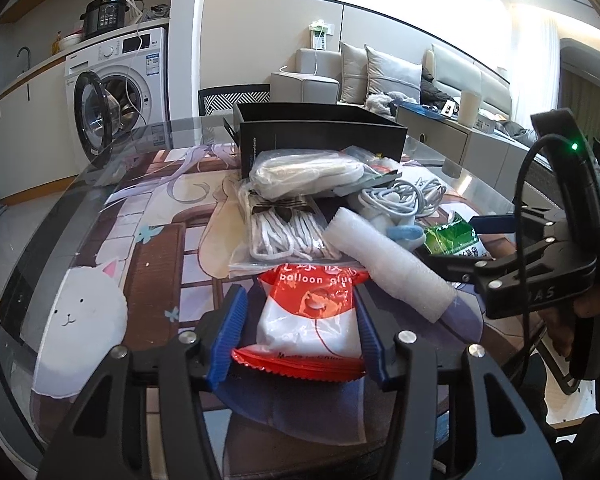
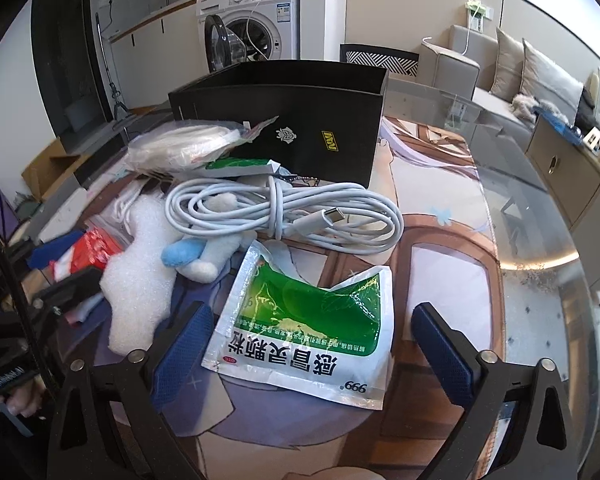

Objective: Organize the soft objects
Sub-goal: 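Close the right tool on the green medicine packet while the left tool holds the red bag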

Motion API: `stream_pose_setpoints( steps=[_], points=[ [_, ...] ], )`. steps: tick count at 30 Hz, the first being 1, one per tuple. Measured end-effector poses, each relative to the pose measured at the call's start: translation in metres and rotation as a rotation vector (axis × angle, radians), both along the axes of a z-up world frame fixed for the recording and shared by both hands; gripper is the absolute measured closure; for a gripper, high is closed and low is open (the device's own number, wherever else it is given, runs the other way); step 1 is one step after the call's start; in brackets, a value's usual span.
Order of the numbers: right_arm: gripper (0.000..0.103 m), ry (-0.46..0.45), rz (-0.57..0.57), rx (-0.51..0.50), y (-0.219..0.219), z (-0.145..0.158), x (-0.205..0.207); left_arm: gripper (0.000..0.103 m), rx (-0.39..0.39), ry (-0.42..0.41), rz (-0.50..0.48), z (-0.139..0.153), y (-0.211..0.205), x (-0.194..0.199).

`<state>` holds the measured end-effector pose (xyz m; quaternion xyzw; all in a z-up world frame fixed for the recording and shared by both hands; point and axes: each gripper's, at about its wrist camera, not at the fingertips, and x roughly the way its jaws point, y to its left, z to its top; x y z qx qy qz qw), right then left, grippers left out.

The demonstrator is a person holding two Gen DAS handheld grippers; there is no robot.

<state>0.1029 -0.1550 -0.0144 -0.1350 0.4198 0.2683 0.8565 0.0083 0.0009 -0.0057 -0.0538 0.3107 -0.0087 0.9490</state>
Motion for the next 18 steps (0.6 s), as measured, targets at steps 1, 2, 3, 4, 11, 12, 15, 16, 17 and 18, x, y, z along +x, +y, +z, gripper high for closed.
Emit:
stream_pose_setpoints(
  steps=[1,2,3,4,11,12,15,16,17,18],
  points=[
    [0.007,0.001,0.004,0.006,0.000,0.001,-0.001,0.051,-0.003,-0.003,0.001,0.001,0.001,0.000],
    [0.014,-0.004,0.008,0.006,-0.001,0.001,-0.002,0.051,-0.005,-0.006,0.000,0.001,0.001,-0.001],
    [0.021,-0.010,0.015,0.010,-0.002,0.002,-0.002,0.051,-0.006,-0.008,0.000,0.002,0.002,-0.002],
    [0.022,-0.010,0.019,0.013,-0.004,0.003,-0.003,0.051,-0.007,-0.010,0.000,0.002,0.002,-0.002],
    [0.039,-0.017,0.034,0.043,-0.017,0.005,-0.005,0.051,-0.008,-0.022,0.001,0.005,0.003,-0.005],
    [0.041,-0.019,0.034,0.046,-0.018,0.005,-0.006,0.051,-0.009,-0.024,0.003,0.005,0.003,-0.005],
    [0.046,-0.022,0.038,0.059,-0.022,0.006,-0.008,0.051,-0.013,-0.028,0.005,0.006,0.004,-0.006],
    [0.046,-0.025,0.040,0.062,-0.022,0.007,-0.009,0.051,-0.014,-0.030,0.005,0.007,0.004,-0.006],
    [0.047,-0.029,0.044,0.066,-0.023,0.008,-0.010,0.051,-0.014,-0.032,0.006,0.007,0.004,-0.006],
    [0.047,-0.032,0.044,0.068,-0.024,0.008,-0.011,0.051,-0.015,-0.035,0.005,0.008,0.004,-0.007]
  ],
)
